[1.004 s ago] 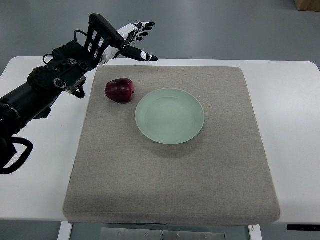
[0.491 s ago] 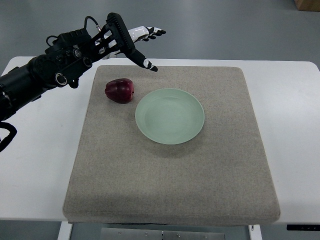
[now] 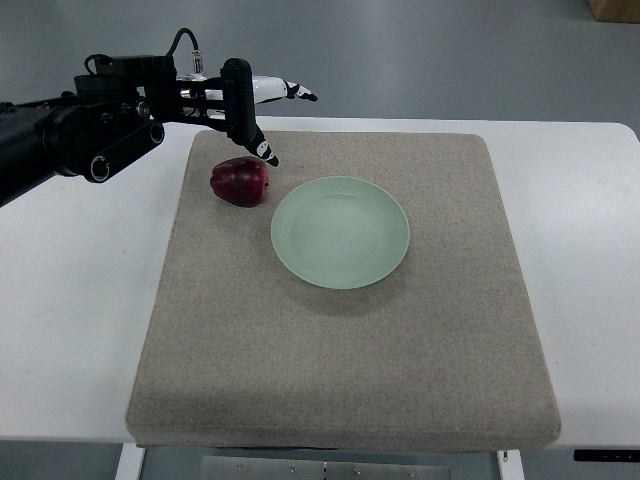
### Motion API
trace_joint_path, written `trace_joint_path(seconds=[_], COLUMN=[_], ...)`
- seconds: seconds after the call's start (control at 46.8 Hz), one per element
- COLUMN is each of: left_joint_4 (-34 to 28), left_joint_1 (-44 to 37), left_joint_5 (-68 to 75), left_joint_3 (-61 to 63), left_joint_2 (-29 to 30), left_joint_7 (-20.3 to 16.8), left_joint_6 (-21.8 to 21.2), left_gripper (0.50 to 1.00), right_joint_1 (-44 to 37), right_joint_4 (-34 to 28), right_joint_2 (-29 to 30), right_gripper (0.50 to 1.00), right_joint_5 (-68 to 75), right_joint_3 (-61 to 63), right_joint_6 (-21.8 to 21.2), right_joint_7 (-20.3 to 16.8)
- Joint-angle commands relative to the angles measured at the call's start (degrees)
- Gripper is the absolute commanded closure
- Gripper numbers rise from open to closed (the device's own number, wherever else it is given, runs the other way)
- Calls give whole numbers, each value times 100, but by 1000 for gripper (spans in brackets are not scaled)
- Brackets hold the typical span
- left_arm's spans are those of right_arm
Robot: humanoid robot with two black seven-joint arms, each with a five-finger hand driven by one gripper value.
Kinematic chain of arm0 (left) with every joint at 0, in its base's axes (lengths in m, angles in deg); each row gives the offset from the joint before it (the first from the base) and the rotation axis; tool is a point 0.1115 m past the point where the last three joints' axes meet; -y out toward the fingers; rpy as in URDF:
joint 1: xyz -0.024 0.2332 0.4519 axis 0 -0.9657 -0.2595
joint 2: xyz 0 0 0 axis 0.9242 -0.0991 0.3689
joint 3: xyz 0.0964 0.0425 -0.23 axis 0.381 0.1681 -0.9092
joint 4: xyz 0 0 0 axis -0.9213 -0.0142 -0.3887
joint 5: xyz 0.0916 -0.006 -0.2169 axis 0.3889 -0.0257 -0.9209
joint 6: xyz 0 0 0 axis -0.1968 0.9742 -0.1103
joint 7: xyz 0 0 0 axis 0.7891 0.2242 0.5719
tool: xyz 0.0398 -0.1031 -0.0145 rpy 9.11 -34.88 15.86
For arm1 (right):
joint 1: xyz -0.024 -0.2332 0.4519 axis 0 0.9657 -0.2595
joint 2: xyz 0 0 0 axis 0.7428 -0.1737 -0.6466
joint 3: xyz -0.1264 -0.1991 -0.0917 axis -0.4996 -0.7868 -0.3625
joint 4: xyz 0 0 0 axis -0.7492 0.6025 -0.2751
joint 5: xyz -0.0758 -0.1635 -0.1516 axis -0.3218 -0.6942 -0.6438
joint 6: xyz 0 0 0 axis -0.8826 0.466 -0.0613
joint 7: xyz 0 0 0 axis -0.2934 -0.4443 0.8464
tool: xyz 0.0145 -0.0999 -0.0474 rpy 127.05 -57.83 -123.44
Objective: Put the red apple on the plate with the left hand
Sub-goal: 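Lower the left hand onto the red apple and close fingers around it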
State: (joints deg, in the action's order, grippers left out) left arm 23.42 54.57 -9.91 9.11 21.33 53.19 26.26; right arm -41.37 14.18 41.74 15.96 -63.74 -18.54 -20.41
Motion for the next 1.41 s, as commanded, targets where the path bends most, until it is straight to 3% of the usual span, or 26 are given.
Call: trace_joint_path(seconds=[0.0, 0.15, 0.278, 0.449, 0.919, 1.132, 1.389], left_joint_4=[278, 551, 806, 850, 736, 552, 569], left_joint_1=[206, 321, 339, 286, -92, -276, -312], left_joint_5=[-1, 8, 26, 210, 544, 562, 509], left_joint_3=[-15, -6, 3, 3, 12, 3, -6], left_joint_2=[257, 530, 803, 873, 838, 794, 785], left_joint_7=[2, 2, 2, 2, 2, 2, 2], left_joint_6=[408, 654, 1111, 1164, 1085, 505, 575], left_gripper=[516, 516, 516, 516, 529, 551, 551], right_joint_1=[-5, 4, -5, -5, -5, -5, -5], right_joint_4=[0, 0, 0, 0, 0, 0, 0], right_joint_2=[0, 0, 0, 0, 0, 0, 0], right_gripper=[536, 536, 538, 536, 536, 536, 536], right_joint_5=[0, 0, 0, 0, 0, 0, 0], right_joint_3=[0, 0, 0, 0, 0, 0, 0], right_joint_6=[0, 0, 0, 0, 0, 0, 0], right_joint_7=[0, 0, 0, 0, 0, 0, 0])
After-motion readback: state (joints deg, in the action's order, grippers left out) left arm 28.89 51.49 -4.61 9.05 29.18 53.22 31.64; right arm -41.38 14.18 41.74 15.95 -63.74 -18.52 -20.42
